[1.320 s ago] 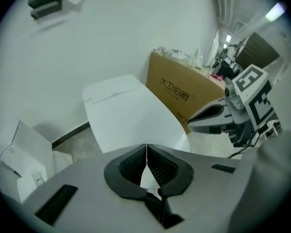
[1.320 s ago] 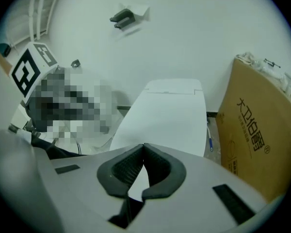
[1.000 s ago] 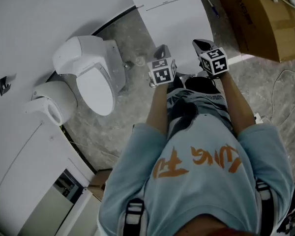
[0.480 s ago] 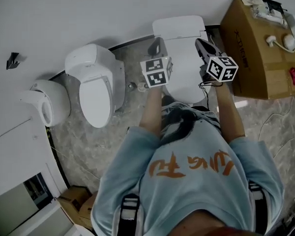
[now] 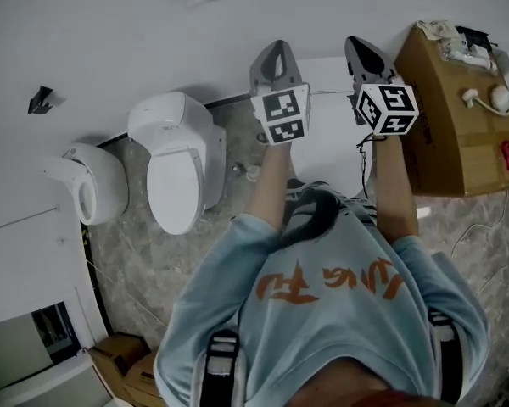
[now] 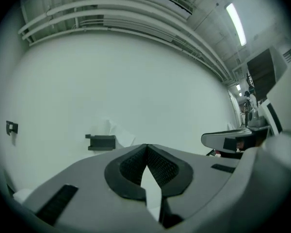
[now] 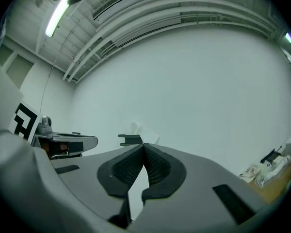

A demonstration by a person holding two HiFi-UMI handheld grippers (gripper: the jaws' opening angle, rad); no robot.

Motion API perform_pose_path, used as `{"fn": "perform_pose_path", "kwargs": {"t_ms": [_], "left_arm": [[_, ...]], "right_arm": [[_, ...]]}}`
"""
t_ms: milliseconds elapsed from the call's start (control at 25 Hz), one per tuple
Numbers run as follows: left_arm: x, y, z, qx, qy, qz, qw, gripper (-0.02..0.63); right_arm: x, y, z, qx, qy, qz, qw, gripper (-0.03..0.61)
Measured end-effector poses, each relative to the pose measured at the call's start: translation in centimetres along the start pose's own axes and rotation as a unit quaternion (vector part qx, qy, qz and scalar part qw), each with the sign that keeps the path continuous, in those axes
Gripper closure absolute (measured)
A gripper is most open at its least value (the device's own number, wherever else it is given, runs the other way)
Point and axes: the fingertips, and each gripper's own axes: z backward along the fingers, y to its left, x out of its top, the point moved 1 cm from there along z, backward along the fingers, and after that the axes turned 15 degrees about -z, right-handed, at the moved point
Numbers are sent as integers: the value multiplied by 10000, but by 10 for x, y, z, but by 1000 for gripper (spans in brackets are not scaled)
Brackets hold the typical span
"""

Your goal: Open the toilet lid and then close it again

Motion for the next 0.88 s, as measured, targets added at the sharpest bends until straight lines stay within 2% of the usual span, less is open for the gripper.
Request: {"fn": "perform_pose_path", "kwargs": {"t_ms": [280, 880], "left_arm": [[13, -3, -1, 49, -140, -219, 9997, 588], [14, -14, -2, -11, -182, -210, 9996, 589]], "right_arm": [[11, 9, -1, 36, -56, 342, 9994, 566], [15, 1, 7, 45, -63, 425, 9991, 566]]}}
